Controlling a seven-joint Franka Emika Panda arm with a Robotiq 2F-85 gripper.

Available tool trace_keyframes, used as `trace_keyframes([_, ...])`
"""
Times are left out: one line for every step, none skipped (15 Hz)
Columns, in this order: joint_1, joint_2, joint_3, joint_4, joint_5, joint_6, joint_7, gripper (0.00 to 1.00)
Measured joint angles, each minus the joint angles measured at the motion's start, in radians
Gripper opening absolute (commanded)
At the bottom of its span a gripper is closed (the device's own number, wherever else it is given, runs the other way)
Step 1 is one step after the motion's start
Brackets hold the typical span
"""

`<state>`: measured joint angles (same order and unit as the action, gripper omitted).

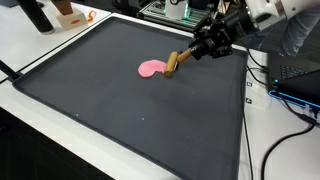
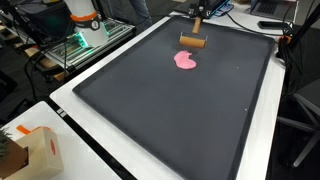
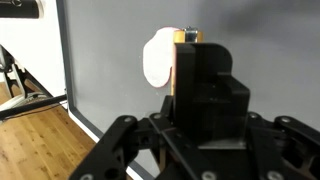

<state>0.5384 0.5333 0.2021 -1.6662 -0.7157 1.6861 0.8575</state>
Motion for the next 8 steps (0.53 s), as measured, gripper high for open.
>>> trace_keyframes([0.0,0.004,0.0,0.004,0.0,-0.001,0.004,0.24])
trace_keyframes([0.001,0.007,0.0,0.008,0.0,-0.001,0.007,0.24])
trace_keyframes([0.001,0.011,0.0,0.013,0.0,-0.001,0.008,0.24])
trace_keyframes([0.002,0.013,0.0,0.017,0.0,-0.001,0.009,0.24])
trace_keyframes([0.003,0.014,0.0,0.02,0.0,-0.001,0.009,0.24])
trace_keyframes([0.004,0.014,0.0,0.021,0.0,-0.001,0.01,0.24])
trace_keyframes([0.005,0.014,0.0,0.024,0.0,-0.001,0.01,0.24])
trace_keyframes([0.006,0.014,0.0,0.026,0.0,-0.001,0.011,0.24])
